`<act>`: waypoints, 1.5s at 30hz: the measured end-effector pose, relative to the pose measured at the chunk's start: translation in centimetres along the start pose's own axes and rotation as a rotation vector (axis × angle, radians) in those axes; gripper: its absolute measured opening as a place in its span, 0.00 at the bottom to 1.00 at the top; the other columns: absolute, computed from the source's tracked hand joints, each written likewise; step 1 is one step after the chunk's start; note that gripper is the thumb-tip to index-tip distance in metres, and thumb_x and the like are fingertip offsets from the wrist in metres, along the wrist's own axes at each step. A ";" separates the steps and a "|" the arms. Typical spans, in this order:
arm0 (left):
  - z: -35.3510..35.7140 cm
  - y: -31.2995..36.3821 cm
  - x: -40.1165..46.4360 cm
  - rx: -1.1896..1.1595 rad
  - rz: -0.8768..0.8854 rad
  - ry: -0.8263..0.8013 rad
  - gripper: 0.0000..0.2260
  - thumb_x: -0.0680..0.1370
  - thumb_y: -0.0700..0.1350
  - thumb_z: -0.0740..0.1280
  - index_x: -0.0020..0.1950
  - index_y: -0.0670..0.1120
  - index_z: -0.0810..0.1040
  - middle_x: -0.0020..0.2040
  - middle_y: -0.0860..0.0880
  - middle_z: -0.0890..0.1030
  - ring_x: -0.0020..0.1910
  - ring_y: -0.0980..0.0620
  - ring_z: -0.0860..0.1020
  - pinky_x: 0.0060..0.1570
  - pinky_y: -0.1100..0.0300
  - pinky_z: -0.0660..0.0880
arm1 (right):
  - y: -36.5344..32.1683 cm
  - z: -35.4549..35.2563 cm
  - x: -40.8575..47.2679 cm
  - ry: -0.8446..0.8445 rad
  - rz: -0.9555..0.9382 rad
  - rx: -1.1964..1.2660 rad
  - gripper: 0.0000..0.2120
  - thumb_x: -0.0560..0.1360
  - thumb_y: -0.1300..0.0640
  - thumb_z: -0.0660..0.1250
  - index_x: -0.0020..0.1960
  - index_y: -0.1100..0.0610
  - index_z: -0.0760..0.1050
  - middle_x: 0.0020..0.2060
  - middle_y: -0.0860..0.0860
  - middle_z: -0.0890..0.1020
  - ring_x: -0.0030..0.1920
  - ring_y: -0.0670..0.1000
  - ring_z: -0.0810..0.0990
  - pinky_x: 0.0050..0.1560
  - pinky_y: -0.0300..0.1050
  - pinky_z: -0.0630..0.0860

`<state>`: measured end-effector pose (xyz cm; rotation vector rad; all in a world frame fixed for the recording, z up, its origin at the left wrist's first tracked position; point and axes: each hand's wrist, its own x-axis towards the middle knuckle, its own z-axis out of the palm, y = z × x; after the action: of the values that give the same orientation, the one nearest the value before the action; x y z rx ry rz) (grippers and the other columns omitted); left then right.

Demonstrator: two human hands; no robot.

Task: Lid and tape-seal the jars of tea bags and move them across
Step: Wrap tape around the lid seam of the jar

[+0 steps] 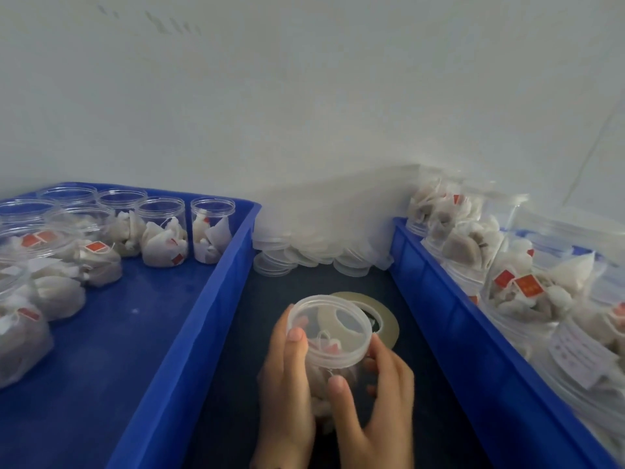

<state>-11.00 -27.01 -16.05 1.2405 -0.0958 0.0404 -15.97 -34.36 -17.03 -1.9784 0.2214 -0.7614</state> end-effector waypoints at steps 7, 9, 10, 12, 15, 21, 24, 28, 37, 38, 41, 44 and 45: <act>0.2 0.2 -0.1 -0.015 0.041 0.026 0.28 0.63 0.66 0.58 0.55 0.53 0.80 0.49 0.52 0.84 0.48 0.56 0.82 0.50 0.51 0.76 | -0.2 -1.3 1.0 -0.167 0.038 0.140 0.39 0.63 0.42 0.75 0.67 0.36 0.57 0.66 0.37 0.60 0.68 0.40 0.61 0.65 0.35 0.64; 0.2 0.1 -0.1 -0.024 0.027 0.021 0.28 0.63 0.66 0.59 0.55 0.53 0.80 0.49 0.50 0.84 0.49 0.53 0.82 0.53 0.49 0.76 | -0.4 -1.5 1.4 -0.178 0.052 0.142 0.41 0.61 0.45 0.77 0.69 0.40 0.61 0.66 0.38 0.62 0.68 0.40 0.62 0.69 0.42 0.64; 0.2 0.1 0.0 -0.023 0.023 0.018 0.28 0.63 0.66 0.59 0.55 0.53 0.80 0.49 0.50 0.84 0.50 0.53 0.82 0.53 0.49 0.76 | -0.4 -1.6 1.6 -0.188 0.058 0.143 0.41 0.62 0.48 0.79 0.70 0.42 0.62 0.65 0.39 0.63 0.67 0.40 0.63 0.68 0.42 0.65; 0.1 -0.1 0.1 -0.017 0.019 0.020 0.27 0.63 0.67 0.58 0.54 0.55 0.80 0.48 0.51 0.84 0.49 0.53 0.82 0.51 0.50 0.76 | -0.5 -1.7 1.9 -0.189 0.074 0.178 0.41 0.63 0.53 0.79 0.69 0.41 0.62 0.63 0.38 0.65 0.63 0.36 0.67 0.62 0.32 0.68; 0.0 -0.2 0.2 0.002 0.010 0.025 0.27 0.63 0.68 0.57 0.53 0.57 0.80 0.48 0.54 0.84 0.49 0.55 0.81 0.51 0.51 0.76 | -0.4 -2.0 2.4 -0.193 0.145 0.308 0.48 0.60 0.56 0.80 0.68 0.38 0.53 0.61 0.35 0.69 0.58 0.31 0.70 0.51 0.25 0.70; 0.0 -0.1 0.1 0.023 -0.004 0.023 0.23 0.64 0.69 0.57 0.50 0.61 0.80 0.47 0.54 0.84 0.48 0.55 0.82 0.51 0.46 0.77 | -0.2 -2.4 2.8 -0.175 0.122 0.335 0.32 0.58 0.60 0.81 0.58 0.45 0.74 0.53 0.36 0.80 0.55 0.36 0.77 0.57 0.39 0.73; 0.0 -0.1 0.0 0.039 0.003 0.026 0.24 0.63 0.70 0.55 0.49 0.61 0.80 0.45 0.58 0.83 0.46 0.58 0.81 0.49 0.48 0.76 | -0.1 -2.1 2.5 -0.101 0.121 0.332 0.29 0.57 0.60 0.81 0.54 0.45 0.75 0.50 0.35 0.81 0.53 0.37 0.78 0.53 0.37 0.73; 0.0 -0.1 0.0 0.021 -0.007 0.038 0.27 0.62 0.70 0.56 0.52 0.59 0.79 0.46 0.57 0.83 0.49 0.55 0.81 0.53 0.45 0.77 | 0.2 -1.9 2.2 -0.062 0.134 0.344 0.29 0.56 0.59 0.81 0.51 0.43 0.73 0.49 0.31 0.79 0.51 0.33 0.77 0.51 0.34 0.73; 0.0 -0.2 0.0 0.046 -0.020 0.050 0.28 0.62 0.72 0.55 0.52 0.60 0.79 0.48 0.56 0.83 0.49 0.55 0.81 0.53 0.44 0.77 | 0.1 -2.1 2.3 -0.108 0.125 0.290 0.29 0.57 0.58 0.82 0.51 0.41 0.75 0.49 0.36 0.81 0.52 0.38 0.78 0.49 0.36 0.75; 0.0 -0.2 0.0 0.051 -0.018 0.055 0.29 0.62 0.72 0.54 0.53 0.60 0.79 0.48 0.56 0.82 0.49 0.55 0.80 0.54 0.45 0.77 | 0.1 -2.1 2.2 -0.104 0.130 0.284 0.28 0.56 0.57 0.82 0.50 0.40 0.74 0.49 0.35 0.81 0.51 0.36 0.78 0.47 0.34 0.75; 0.0 -0.1 -0.1 0.048 -0.029 0.056 0.29 0.62 0.72 0.54 0.53 0.59 0.79 0.47 0.56 0.83 0.49 0.55 0.81 0.53 0.46 0.77 | 0.1 -2.2 2.3 -0.092 0.135 0.272 0.28 0.56 0.55 0.82 0.49 0.38 0.74 0.48 0.34 0.80 0.50 0.35 0.77 0.46 0.33 0.74; 0.0 -0.1 -0.1 0.012 -0.063 0.035 0.31 0.64 0.76 0.57 0.54 0.57 0.79 0.49 0.52 0.84 0.47 0.53 0.82 0.50 0.46 0.78 | 0.2 -2.2 2.3 -0.088 0.132 0.258 0.27 0.56 0.55 0.81 0.48 0.36 0.73 0.46 0.31 0.79 0.48 0.36 0.77 0.43 0.33 0.74; -0.1 0.0 -0.1 -0.010 -0.095 0.034 0.33 0.63 0.77 0.57 0.54 0.56 0.80 0.48 0.51 0.84 0.46 0.52 0.83 0.49 0.45 0.79 | 0.2 -2.2 2.3 -0.091 0.130 0.258 0.27 0.56 0.55 0.81 0.48 0.36 0.73 0.46 0.30 0.79 0.48 0.37 0.78 0.42 0.33 0.74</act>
<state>-11.07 -26.93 -16.10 1.2330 -0.0077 -0.0213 -15.44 -37.11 -15.48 -1.7311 0.1855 -0.5841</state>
